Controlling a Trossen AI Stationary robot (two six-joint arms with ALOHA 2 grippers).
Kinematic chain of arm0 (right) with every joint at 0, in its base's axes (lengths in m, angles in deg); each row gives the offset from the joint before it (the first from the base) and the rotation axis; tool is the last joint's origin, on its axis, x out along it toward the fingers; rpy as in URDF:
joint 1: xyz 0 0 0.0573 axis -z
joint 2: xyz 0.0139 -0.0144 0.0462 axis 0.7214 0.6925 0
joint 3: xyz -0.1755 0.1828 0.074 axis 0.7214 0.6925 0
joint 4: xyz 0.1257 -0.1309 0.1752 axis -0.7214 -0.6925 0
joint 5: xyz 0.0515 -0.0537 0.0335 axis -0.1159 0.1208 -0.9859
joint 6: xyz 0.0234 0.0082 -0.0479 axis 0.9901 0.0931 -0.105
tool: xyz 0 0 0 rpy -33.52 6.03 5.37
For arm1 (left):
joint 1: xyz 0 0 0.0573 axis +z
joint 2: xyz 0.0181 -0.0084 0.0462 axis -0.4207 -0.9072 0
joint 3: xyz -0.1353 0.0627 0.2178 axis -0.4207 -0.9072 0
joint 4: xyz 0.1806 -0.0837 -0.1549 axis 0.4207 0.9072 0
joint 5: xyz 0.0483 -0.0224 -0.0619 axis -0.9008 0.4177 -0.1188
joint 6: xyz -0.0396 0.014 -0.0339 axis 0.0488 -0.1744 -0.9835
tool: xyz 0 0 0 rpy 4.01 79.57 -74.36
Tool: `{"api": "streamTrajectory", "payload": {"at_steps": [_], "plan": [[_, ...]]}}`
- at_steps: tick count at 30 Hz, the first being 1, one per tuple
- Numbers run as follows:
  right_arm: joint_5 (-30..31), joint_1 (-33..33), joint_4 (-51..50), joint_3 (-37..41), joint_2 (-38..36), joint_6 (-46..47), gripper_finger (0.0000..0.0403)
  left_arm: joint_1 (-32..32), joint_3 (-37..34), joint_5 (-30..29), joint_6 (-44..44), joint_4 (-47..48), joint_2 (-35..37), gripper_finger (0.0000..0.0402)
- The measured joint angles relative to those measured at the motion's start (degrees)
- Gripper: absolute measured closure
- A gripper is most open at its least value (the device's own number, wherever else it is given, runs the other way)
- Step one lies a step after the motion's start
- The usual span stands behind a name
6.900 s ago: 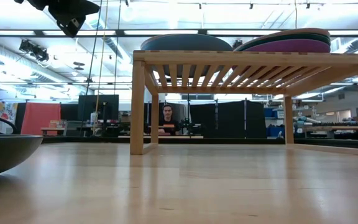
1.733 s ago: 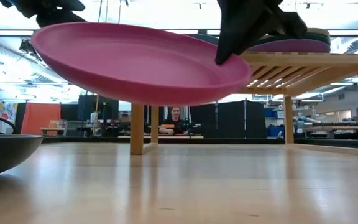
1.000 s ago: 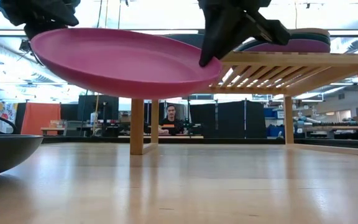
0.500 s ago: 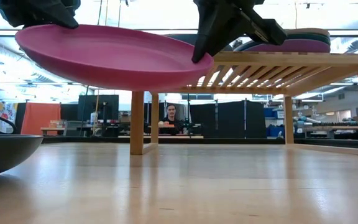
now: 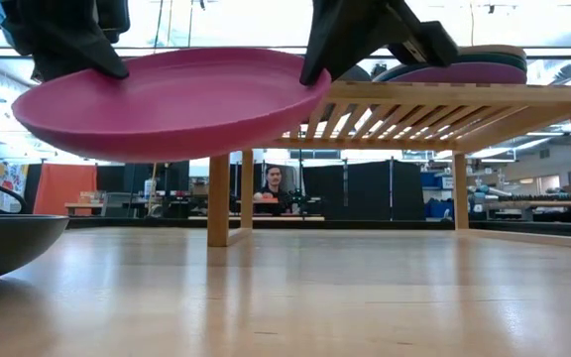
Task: Place and stack plates onto a shelf
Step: Stack the pink plate on top of the left brown plate on the shelf
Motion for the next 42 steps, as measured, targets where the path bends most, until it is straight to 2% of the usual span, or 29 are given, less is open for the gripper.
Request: {"api": "streamTrajectory", "payload": {"at_steps": [12, 16, 22, 26, 32, 42], "plan": [[-11.01, 0.11, 4.24, -0.02, 0.00, -4.79, 0.0335, -0.04, 0.00, 0.22, -0.62, 1.45, 0.00, 0.0352], [-13.85, 0.22, 5.87, -0.02, 0.00, -5.80, 0.0304, -0.07, 0.02, 0.23, -0.61, 1.32, 0.02, 0.0353], [-14.12, 0.20, 6.19, -0.02, 0.09, -5.80, 0.0249, -0.07, 0.02, 0.20, -0.52, 1.54, 0.02, 0.0353], [-15.33, 0.11, 6.27, -0.02, 0.09, -5.80, 0.0226, -0.07, 0.11, 0.16, -0.62, 2.78, 0.09, 0.0356], [-23.05, 0.03, 5.65, 0.07, 0.12, -8.87, 0.0223, -0.07, 0.14, 0.39, -1.03, 4.72, 0.12, 0.0384], [-31.13, -0.69, 1.17, 0.09, -1.31, -14.65, 0.0224, -0.10, 0.13, 0.60, -0.70, 6.01, 0.13, 0.0385]]}}
